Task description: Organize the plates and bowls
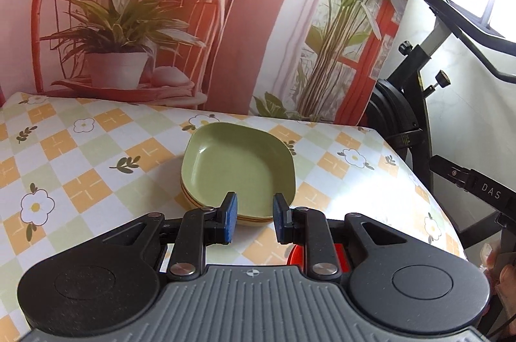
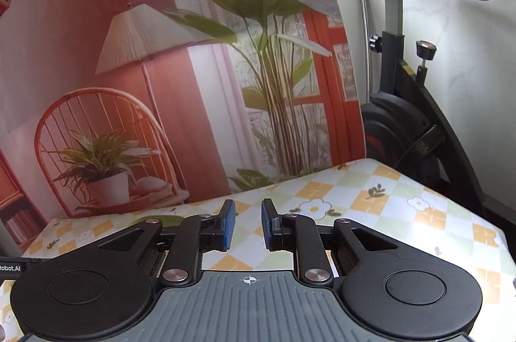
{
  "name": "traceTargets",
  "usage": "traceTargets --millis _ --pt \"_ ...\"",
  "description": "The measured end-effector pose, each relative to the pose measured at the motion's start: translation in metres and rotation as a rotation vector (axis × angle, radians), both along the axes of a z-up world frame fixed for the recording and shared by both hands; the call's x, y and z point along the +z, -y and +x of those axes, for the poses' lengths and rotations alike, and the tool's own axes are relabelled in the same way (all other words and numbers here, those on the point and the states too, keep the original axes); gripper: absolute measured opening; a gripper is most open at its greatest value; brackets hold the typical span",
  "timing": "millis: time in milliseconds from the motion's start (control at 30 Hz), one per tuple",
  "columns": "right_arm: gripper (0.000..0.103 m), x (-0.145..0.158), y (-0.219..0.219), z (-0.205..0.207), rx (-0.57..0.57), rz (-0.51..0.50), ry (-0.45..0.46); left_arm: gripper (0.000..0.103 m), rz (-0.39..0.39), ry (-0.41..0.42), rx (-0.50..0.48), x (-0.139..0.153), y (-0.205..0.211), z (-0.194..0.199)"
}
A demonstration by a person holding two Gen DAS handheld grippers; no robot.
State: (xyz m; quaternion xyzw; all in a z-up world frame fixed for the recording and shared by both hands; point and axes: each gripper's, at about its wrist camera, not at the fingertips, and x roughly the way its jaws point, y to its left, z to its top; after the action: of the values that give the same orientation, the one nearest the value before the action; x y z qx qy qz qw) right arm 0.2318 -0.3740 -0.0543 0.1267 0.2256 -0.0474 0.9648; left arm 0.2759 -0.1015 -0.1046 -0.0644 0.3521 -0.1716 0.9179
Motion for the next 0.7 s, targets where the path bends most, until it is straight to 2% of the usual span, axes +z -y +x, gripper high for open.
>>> traceTargets --millis 100,300,500,600,700 --pt "0.018 -0.003 0.003 0.005 0.016 -0.001 -0.016 0.025 0.002 -0.019 -0.004 -0.005 0.001 0.000" --pt "0.020 -0.035 -0.005 -0.002 0.045 0.058 -0.085 0.025 0.007 -0.075 -0.065 -0.025 0.014 -0.003" --pt "0.022 -0.058 -0.024 -0.015 0.083 0.081 -0.131 0.025 0.020 -0.093 -0.115 -0.037 0.028 -0.009" --pt "0.022 -0.066 -0.031 -0.019 0.102 0.092 -0.155 0.033 0.029 -0.096 -0.128 -0.041 0.032 -0.011" --pt "0.022 -0.071 -0.034 -0.020 0.111 0.099 -0.175 0.035 0.032 -0.103 -0.151 -0.047 0.036 -0.014"
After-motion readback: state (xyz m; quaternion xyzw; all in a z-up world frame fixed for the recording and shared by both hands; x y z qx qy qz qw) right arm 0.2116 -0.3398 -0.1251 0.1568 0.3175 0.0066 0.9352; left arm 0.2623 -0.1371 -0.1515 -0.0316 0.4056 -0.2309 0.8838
